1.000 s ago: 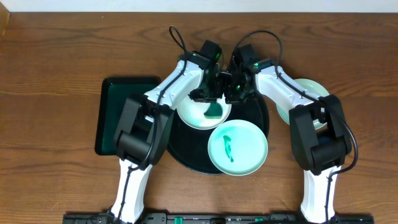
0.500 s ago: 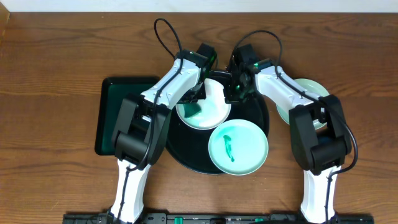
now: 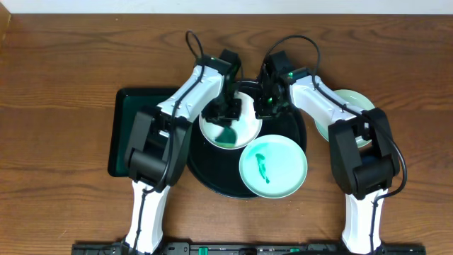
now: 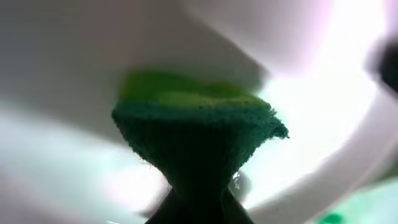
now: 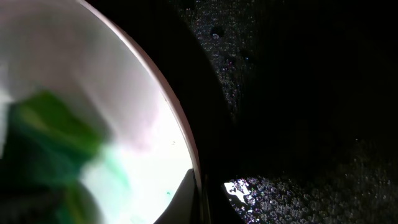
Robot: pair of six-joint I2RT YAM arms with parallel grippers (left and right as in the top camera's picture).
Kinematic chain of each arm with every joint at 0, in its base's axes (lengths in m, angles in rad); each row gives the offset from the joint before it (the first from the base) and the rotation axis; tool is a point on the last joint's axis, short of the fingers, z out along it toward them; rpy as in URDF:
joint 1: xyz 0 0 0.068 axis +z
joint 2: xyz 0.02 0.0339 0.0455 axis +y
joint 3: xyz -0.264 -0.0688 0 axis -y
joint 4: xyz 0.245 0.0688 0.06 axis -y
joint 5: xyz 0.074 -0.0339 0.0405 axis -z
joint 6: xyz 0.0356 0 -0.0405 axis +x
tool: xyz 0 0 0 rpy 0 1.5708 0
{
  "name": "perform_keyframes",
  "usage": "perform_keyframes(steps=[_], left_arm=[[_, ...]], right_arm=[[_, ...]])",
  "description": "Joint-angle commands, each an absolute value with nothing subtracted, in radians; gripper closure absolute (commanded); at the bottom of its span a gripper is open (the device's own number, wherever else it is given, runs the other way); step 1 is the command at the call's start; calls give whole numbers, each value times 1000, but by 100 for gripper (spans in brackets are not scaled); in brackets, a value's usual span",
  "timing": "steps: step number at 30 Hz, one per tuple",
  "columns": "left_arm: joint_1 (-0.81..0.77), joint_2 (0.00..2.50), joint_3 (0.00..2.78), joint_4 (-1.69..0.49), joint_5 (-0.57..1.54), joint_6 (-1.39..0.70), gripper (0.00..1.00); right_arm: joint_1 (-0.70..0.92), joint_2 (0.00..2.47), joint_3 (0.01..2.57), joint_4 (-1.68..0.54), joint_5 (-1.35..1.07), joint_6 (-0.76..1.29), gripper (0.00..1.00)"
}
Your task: Clean dirty plates on tray and stack at the side
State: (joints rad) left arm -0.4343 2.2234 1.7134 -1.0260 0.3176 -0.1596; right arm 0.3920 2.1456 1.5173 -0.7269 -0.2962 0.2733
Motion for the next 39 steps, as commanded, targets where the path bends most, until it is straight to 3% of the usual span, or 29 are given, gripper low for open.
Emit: perform_keyframes(steps=[1, 7, 13, 18, 30, 39], left_arm=[[-448, 2224, 1699, -985, 486, -62, 93], [-442, 2224, 1699, -897, 432, -93, 93], [-442, 2224, 1699, -839, -45, -349, 93], [-442, 2223, 1699, -865, -264, -425, 93], [-429, 2006, 1704, -1044, -226, -458, 93], [-278, 1747, 1704, -1132, -182, -456, 93]], right_arm=[[393, 2160, 1503, -733, -289, 253, 99], [393, 2160, 1503, -736, -289, 253, 99], [393, 2160, 1503, -736, -289, 253, 99], [393, 2160, 1503, -736, -289, 253, 99], [393, 2160, 1503, -735, -281, 257, 99], [395, 2155, 1515, -744, -281, 252, 99]])
